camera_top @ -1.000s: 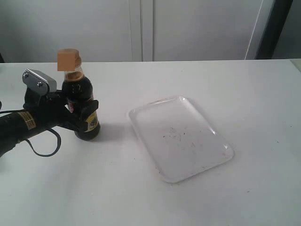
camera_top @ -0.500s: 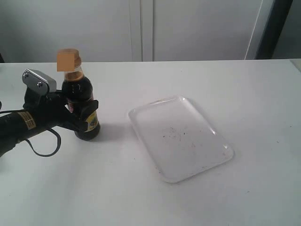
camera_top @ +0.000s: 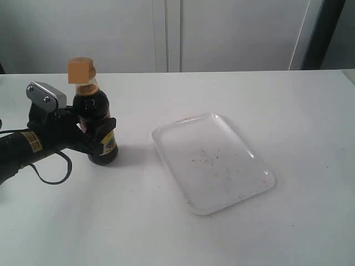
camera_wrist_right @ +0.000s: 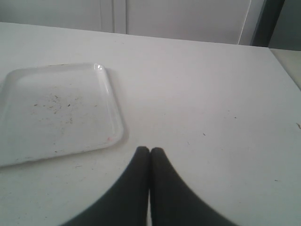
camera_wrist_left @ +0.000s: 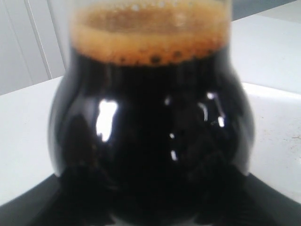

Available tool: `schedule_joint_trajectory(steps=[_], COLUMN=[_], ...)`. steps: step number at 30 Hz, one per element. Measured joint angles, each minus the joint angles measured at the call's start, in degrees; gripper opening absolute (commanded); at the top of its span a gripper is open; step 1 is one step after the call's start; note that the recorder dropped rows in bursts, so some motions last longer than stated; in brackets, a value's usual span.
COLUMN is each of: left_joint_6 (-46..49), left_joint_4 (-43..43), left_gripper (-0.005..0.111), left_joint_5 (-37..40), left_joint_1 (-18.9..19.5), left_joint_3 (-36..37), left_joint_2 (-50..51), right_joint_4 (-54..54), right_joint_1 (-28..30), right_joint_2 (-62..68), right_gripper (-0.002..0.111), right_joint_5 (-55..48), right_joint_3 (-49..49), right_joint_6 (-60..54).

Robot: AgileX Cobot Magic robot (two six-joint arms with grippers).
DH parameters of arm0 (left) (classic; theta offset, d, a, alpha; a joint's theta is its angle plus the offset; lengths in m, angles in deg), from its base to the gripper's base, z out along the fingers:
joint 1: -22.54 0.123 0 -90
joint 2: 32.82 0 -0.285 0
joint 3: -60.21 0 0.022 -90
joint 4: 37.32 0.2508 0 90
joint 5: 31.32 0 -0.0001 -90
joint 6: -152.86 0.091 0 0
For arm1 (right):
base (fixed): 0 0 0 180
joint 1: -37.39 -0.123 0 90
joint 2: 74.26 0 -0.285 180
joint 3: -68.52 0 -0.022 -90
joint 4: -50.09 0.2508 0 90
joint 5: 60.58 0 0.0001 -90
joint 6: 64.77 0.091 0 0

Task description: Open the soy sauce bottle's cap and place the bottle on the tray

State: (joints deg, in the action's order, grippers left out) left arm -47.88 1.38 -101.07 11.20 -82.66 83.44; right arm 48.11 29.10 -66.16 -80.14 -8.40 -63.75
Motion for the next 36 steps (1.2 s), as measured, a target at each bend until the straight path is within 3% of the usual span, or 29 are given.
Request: schedule_joint_trajectory(steps=[4,8,16,27,36], left_joint_6=[0.0,0.0,0.0,0.0,0.0], left_joint_4=[0.1,0.1,0.2,0.2,0.2], left_gripper=[0.0,0.0,0.0,0.0,0.0], left_joint_5=[0.0,0.0,0.0,0.0,0.0], left_joint_1=[0.0,0.0,0.0,0.0,0.0], left_joint_3=[0.0,0.0,0.0,0.0,0.0], left_joint_2=[0.0,0.0,0.0,0.0,0.0], right_joint_4=[-0.73,-1.03,1.06,1.06,-1.98], right_joint_1=[0.0,0.0,0.0,0.0,0.0], right_joint_2=[0.0,0.0,0.0,0.25,12.78], right_gripper=[0.0,0.0,0.0,0.0,0.0], right_joint_5=[2.35,11.23,27.91,29.22,29.53], right_joint_3=[0.0,0.0,0.0,7.47,15.89], right_joint_6=[-2.69,-4.89,8.65,10.0,9.9])
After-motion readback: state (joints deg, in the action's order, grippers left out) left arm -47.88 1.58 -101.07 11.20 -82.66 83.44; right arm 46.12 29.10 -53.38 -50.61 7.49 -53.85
